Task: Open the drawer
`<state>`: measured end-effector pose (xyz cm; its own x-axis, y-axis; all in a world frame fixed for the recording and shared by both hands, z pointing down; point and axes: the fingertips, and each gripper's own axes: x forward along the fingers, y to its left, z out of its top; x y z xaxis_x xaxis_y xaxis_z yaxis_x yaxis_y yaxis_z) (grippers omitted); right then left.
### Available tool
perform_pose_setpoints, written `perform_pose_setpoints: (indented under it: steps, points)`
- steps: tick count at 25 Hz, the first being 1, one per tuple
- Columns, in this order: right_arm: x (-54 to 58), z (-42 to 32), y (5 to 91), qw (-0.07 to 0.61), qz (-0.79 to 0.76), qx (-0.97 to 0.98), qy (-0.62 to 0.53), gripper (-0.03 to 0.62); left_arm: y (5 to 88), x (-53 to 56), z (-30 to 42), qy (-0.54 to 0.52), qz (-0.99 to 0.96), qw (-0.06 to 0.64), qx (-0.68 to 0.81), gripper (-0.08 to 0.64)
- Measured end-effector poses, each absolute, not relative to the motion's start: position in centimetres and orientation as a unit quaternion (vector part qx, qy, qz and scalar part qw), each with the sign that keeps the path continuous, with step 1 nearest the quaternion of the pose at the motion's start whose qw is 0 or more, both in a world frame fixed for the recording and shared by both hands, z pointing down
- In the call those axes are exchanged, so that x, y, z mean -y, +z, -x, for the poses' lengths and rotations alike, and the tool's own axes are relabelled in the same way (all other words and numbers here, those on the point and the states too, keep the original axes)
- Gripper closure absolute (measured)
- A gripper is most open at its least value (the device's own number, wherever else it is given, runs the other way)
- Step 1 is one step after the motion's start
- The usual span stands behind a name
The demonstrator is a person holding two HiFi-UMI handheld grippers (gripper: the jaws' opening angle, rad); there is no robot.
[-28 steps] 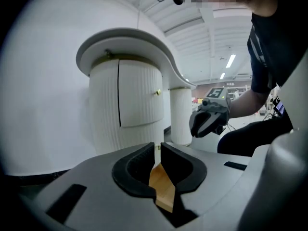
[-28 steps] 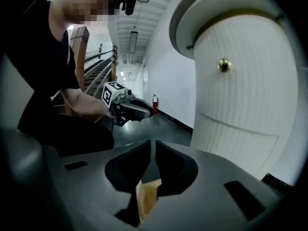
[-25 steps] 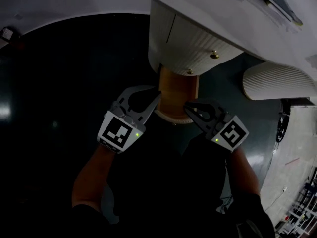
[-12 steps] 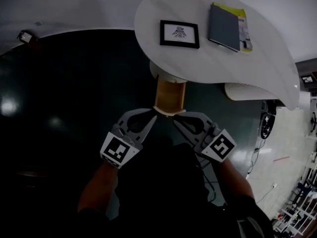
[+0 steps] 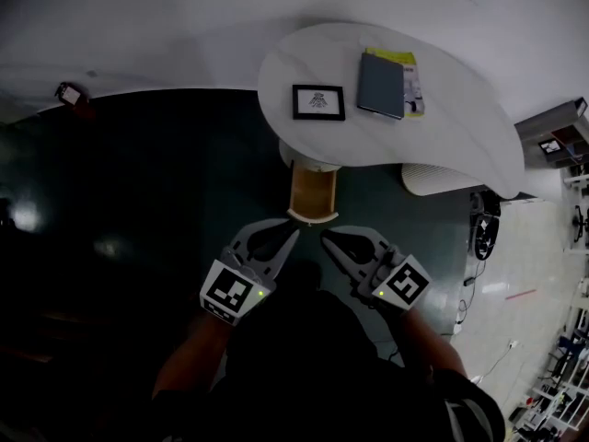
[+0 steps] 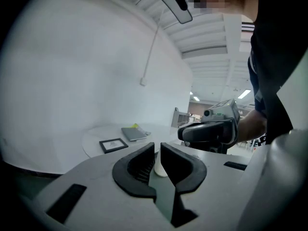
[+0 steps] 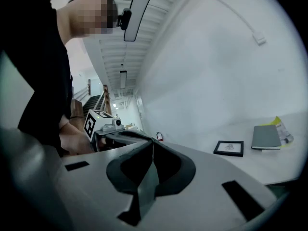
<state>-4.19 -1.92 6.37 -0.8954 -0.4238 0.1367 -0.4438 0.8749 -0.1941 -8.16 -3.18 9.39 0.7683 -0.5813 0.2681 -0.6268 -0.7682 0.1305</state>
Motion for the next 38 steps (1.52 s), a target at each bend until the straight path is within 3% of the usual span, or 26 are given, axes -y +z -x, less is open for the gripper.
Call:
perform_pose_setpoints:
  steps: [16, 25, 38]
  points:
    - [-2.6, 0.5, -4.8, -0.045, -0.273, 0.959, 0.061, 0.575, 0.4, -1.3, 9.0, 0.088, -0.926, 0.085, 0.357, 0.534]
    - [-3.3, -5.9, -5.9, -0.049, -0.283, 0.956, 0.056, 0.575, -1.5, -2.2, 4.8, 0.068, -0.915, 0.095, 0.387, 0.534]
    - [-4.3, -8.2, -5.3, -0.050, -0.281, 0.957, 0.057, 0.577, -1.4, -2.6, 3.0, 0.071, -0.911, 0.091, 0.396, 0.534]
